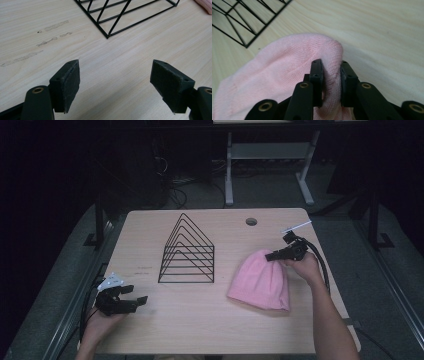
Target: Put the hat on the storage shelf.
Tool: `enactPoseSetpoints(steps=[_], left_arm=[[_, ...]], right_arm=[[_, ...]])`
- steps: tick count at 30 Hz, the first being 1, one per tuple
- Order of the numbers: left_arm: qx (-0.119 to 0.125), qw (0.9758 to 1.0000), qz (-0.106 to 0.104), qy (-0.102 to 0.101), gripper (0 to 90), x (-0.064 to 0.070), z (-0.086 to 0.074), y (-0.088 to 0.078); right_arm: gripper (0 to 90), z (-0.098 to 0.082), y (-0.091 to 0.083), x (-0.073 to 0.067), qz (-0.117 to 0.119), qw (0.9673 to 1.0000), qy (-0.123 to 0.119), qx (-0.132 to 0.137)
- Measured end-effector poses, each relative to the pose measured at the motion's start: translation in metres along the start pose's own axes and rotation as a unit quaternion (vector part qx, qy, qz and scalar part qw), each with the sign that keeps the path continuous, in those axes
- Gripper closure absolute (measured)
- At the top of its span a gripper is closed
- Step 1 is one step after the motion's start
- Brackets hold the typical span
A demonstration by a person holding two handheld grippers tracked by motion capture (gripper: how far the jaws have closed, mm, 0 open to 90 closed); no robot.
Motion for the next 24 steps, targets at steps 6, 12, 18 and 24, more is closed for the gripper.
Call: enactPoseSetpoints(steps=[6, 12, 18, 24], left_arm=[[-0.005, 1.0000, -0.003, 0.004, 23.7, 0.002, 0.000, 0.000], [-0.003, 1.0000, -0.004, 0.007, 23.7, 0.004, 0.001, 0.000], [0.000, 1.0000, -0.005, 0.005, 23.7, 0.005, 0.001, 0.000], [0.000, 1.0000, -0.007, 0.000, 23.7, 0.004, 0.000, 0.000]], right_arm=[[75.7, 0.010, -0.021, -0.020, 0.001, 0.9994, -0.025, 0.025], [75.7, 0.014, -0.038, -0.033, 0.001, 0.9983, -0.040, 0.043], [76.1, 0.019, -0.054, -0.043, -0.004, 0.9966, -0.056, 0.061], [76.4, 0.028, -0.073, -0.059, -0.010, 0.9929, -0.083, 0.084]])
Point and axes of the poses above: each handheld gripper's, and its own axes: y roughly forward along the jaws, z roughly out of its top, x roughly to its right, the point moved 7 cm from there along y, roughly forward along the jaws, and after that the axes turned 5 degrees about -z, right-handed, at the moved point
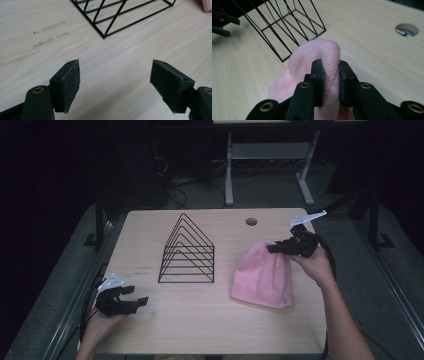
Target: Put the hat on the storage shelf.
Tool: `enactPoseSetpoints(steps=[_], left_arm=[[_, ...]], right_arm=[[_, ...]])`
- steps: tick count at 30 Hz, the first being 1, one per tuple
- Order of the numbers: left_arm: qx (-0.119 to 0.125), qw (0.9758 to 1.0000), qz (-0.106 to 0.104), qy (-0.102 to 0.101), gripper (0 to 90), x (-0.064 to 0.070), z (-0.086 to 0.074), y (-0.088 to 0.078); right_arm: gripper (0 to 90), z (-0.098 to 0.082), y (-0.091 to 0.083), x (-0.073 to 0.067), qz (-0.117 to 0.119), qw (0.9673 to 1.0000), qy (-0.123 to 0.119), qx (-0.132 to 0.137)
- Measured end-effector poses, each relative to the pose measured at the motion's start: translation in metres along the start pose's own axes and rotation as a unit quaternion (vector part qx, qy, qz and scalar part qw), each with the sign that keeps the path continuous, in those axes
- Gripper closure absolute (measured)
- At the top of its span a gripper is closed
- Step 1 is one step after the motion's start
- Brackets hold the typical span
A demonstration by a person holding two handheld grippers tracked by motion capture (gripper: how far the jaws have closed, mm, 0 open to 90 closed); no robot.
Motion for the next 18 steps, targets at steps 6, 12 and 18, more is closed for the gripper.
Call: enactPoseSetpoints(steps=[6, 12, 18], left_arm=[[0.002, 1.0000, -0.005, 0.003, 23.7, 0.002, 0.001, -0.001], [0.000, 0.9999, -0.008, 0.009, 23.7, 0.002, 0.001, 0.000], [0.012, 0.9994, -0.031, 0.000, 23.7, 0.009, 0.006, -0.002]], right_arm=[[76.7, 0.015, -0.016, -0.010, -0.014, 0.9995, -0.028, 0.009], [76.7, 0.024, -0.031, -0.014, -0.024, 0.9988, -0.040, 0.016], [76.6, 0.030, -0.046, -0.018, -0.030, 0.9980, -0.047, 0.029]])
Point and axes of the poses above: each handheld gripper's, and its own axes: y roughly forward along the jaws, z roughly out of its top, x roughly to its right, the point moved 7 cm from there along y, roughly forward along the jaws, and after that the axes turned 5 degrees about -z, right-handed, at the moved point
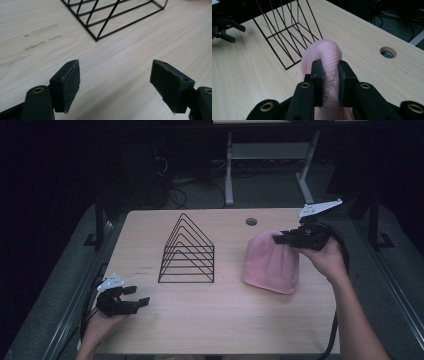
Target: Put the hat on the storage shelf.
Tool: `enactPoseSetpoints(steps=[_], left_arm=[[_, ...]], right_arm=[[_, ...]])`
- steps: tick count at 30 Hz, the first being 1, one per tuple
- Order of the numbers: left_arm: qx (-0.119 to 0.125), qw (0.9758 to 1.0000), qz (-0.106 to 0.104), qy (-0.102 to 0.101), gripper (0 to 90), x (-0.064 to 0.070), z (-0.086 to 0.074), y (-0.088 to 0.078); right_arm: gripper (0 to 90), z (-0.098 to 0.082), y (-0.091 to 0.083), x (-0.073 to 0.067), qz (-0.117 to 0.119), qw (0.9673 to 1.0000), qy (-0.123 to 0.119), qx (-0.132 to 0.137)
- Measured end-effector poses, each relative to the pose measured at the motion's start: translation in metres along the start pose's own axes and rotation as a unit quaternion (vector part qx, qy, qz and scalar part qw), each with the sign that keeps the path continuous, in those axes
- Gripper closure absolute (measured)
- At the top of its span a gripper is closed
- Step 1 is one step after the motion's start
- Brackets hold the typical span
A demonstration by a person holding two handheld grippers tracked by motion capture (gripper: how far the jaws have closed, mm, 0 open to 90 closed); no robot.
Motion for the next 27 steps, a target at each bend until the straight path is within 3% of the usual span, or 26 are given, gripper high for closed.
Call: enactPoseSetpoints(steps=[6, 11, 27], left_arm=[[0.007, 1.0000, -0.005, 0.001, 23.7, 0.004, 0.005, 0.000], [0.012, 0.9996, -0.023, -0.002, 23.8, 0.009, 0.010, -0.002], [0.010, 0.9983, -0.050, 0.028, 24.1, 0.020, 0.029, -0.011]], right_arm=[[76.6, 0.006, -0.011, -0.002, -0.002, 1.0000, -0.005, 0.007], [76.6, 0.014, -0.021, -0.006, -0.003, 0.9998, -0.013, 0.014], [76.6, 0.043, -0.038, -0.020, 0.000, 0.9984, -0.044, 0.036]])
Point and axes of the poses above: each handheld gripper's, and its own axes: y roughly forward along the jaws, z roughly out of its top, x roughly to its right, the point moved 7 cm from there along y, roughly forward along the jaws, and after that the axes turned 5 degrees about -z, right-handed, at the moved point
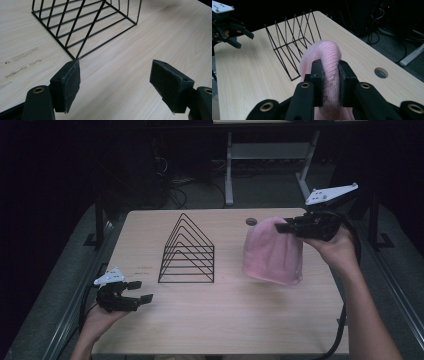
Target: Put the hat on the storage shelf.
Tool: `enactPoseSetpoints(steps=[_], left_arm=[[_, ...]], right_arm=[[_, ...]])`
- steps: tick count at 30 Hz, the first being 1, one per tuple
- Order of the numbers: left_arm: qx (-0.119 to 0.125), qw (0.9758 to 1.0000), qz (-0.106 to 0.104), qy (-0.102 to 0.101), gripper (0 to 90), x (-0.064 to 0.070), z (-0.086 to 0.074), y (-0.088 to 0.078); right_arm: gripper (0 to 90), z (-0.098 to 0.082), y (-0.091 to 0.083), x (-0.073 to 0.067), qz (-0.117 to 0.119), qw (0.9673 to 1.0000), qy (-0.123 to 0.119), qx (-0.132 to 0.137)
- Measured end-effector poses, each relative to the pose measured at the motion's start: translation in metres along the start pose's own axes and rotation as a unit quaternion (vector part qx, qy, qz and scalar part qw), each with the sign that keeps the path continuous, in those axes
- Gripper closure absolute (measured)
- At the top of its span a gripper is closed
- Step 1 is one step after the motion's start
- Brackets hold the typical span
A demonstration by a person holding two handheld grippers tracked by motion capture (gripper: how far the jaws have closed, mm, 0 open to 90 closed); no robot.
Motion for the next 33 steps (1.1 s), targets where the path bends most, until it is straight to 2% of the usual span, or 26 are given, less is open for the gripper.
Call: enactPoseSetpoints(steps=[17, 24, 33], left_arm=[[-0.001, 0.9993, -0.019, 0.032, 24.6, 0.013, 0.026, -0.009], [0.000, 0.9986, -0.027, 0.045, 24.7, 0.020, 0.041, -0.011], [-0.002, 0.9979, -0.033, 0.055, 24.7, 0.025, 0.051, -0.012]], right_arm=[[76.5, 0.038, 0.002, -0.023, 0.016, 0.9992, -0.035, 0.013], [76.4, 0.051, 0.004, -0.032, 0.028, 0.9985, -0.044, 0.017], [76.5, 0.064, 0.008, -0.042, 0.043, 0.9973, -0.052, 0.027]])
Point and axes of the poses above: each handheld gripper's, and its own axes: y roughly forward along the jaws, z roughly out of its top, x roughly to its right, the point moved 7 cm from there along y, roughly forward along the jaws, and after that the axes turned 5 degrees about -z, right-handed, at the moved point
